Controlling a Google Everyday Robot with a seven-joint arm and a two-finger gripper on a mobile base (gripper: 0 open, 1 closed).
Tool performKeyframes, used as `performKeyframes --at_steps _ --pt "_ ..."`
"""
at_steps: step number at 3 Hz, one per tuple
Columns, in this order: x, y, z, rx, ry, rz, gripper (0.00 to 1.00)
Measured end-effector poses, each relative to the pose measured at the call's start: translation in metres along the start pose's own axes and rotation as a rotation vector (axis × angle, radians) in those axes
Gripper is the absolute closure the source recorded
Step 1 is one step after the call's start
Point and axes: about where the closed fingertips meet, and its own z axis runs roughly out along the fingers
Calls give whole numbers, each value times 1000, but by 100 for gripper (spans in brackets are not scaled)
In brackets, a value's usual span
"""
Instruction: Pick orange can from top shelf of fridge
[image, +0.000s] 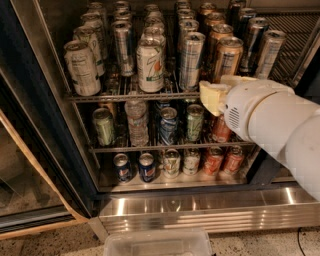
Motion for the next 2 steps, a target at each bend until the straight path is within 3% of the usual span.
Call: performKeyframes --at_steps 2 --pt "13 -1 17 5 -4 9 53"
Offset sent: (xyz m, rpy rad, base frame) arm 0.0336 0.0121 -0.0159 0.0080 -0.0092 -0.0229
